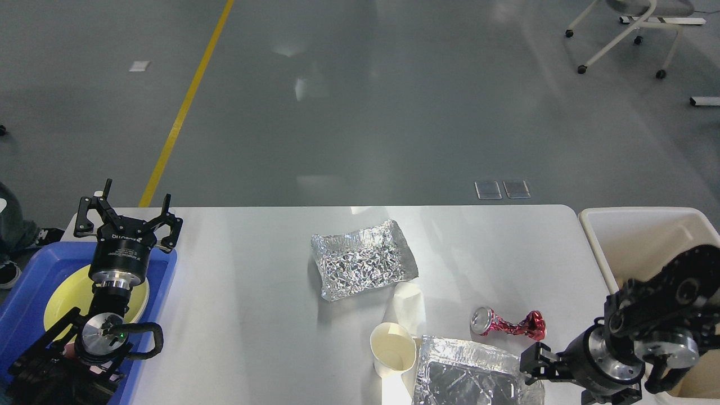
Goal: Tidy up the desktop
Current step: 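Move the right gripper down to the foil container rim, then close the right gripper on the foil container rim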
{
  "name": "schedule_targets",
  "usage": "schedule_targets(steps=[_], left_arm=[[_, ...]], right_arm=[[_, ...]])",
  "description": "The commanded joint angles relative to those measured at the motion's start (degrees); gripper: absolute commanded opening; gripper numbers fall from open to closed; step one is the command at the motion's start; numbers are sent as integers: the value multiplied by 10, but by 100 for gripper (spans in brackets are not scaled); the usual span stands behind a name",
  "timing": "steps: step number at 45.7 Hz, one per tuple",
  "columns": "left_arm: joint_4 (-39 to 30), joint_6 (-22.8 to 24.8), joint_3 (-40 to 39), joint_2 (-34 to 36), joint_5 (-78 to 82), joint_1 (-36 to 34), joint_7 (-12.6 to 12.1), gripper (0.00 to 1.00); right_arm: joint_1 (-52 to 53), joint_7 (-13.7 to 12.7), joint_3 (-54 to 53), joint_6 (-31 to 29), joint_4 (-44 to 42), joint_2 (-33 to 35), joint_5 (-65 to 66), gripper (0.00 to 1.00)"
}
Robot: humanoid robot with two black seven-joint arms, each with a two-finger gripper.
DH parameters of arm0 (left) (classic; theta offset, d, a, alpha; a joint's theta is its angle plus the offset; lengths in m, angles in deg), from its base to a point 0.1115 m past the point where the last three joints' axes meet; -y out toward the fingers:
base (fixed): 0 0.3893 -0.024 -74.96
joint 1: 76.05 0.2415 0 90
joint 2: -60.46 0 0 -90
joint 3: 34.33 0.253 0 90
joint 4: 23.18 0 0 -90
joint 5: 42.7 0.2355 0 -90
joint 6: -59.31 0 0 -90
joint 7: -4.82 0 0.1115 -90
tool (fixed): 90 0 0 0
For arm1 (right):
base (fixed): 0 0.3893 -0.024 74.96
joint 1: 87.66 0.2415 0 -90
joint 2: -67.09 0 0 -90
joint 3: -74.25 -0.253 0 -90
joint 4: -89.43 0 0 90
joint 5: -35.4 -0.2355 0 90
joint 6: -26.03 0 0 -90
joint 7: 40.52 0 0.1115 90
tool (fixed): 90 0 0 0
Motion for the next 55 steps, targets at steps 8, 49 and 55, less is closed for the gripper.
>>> schedule_targets(steps=[8, 49, 55], left_arm=[[0, 0, 0, 0, 0, 0, 0, 97], [0, 0, -1, 0, 0, 0, -1, 97], [0, 0, -1, 0, 0, 0, -1, 97]], right_arm=[[-102, 0, -18, 55, -60, -54, 10, 92], [-148, -1, -41, 68, -103, -78, -93, 0], [-144, -1, -41, 64, -102, -76, -94, 0]])
